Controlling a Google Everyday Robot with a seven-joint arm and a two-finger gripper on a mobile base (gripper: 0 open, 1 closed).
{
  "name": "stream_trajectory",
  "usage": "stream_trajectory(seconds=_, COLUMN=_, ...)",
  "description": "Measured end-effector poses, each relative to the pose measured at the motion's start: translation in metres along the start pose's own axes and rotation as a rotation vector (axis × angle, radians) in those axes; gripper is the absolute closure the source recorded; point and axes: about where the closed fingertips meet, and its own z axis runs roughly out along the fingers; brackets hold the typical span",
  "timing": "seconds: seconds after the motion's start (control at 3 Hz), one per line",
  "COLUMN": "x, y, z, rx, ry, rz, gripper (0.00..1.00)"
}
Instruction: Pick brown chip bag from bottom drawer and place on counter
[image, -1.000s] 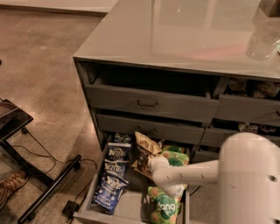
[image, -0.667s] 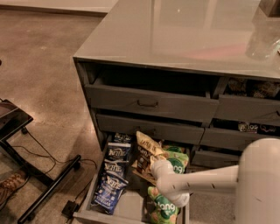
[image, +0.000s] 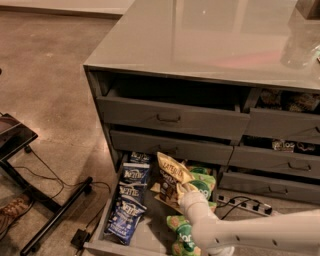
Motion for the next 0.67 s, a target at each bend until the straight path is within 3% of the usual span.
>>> stream_trajectory(seconds=0.33, x=-0.0099, y=-0.0156, z=-0.0279, rx=-0.018, ry=-0.049, rz=0.029, gripper=1.0)
stream_trajectory(seconds=0.67, x=-0.0099, y=-0.0156, z=-0.0279, rx=-0.018, ry=-0.049, rz=0.029, gripper=1.0)
